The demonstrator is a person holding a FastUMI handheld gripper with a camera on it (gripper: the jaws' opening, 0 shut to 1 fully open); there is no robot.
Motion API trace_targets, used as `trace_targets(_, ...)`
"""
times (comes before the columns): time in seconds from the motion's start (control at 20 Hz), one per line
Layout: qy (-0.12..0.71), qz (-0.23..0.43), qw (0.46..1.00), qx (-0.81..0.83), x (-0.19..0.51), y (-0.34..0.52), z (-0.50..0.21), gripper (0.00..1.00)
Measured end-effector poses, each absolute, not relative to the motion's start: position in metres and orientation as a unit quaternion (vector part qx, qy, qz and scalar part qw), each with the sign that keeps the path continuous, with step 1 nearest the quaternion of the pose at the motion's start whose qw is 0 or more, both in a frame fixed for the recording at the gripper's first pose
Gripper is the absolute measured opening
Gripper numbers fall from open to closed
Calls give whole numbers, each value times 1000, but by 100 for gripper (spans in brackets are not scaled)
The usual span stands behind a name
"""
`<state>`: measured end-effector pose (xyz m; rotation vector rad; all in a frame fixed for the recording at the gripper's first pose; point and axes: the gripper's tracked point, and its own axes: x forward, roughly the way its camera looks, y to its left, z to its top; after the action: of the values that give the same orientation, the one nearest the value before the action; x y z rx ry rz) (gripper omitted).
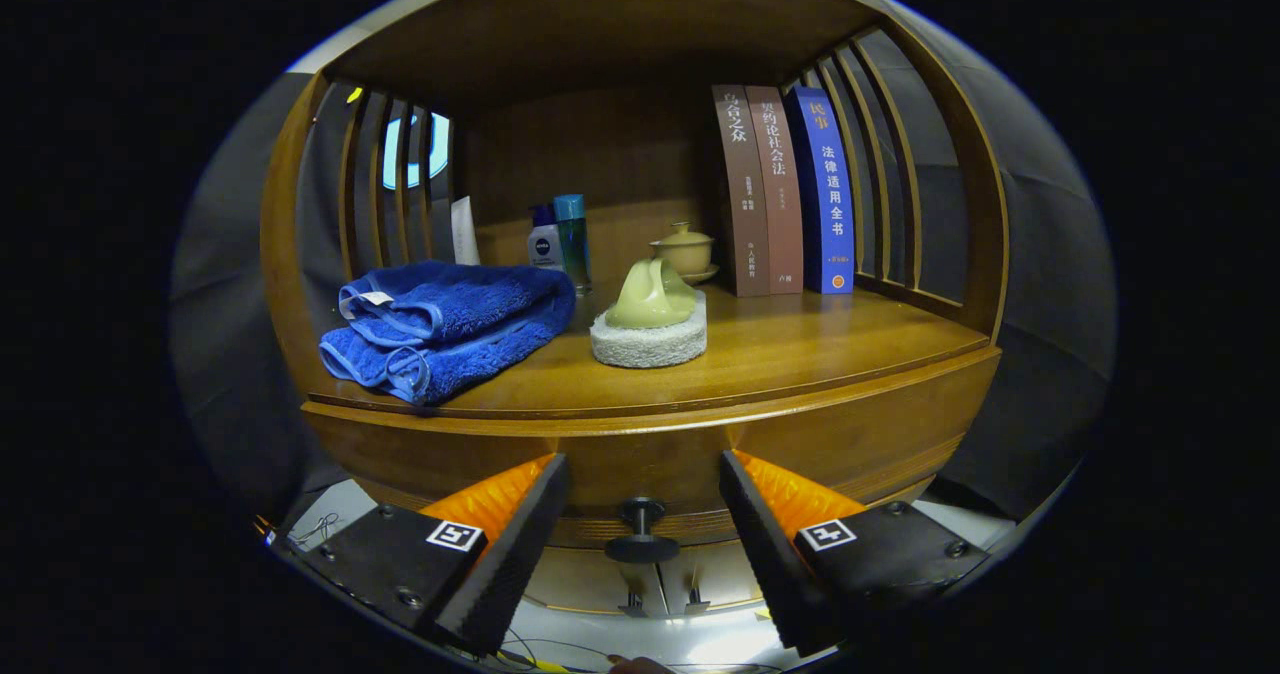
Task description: Pull open the drawer, take out the items inside it, and place them on the countertop above the cabinet.
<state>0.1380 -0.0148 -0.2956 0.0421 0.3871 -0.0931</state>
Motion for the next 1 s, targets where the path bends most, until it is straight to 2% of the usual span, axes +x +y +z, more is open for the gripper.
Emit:
trace_targets(0.45, 183, -45, 982, 28, 117, -15, -274, 99)
trace_targets(1.0, 97, -20, 995, 8, 86, 1, -117, 99)
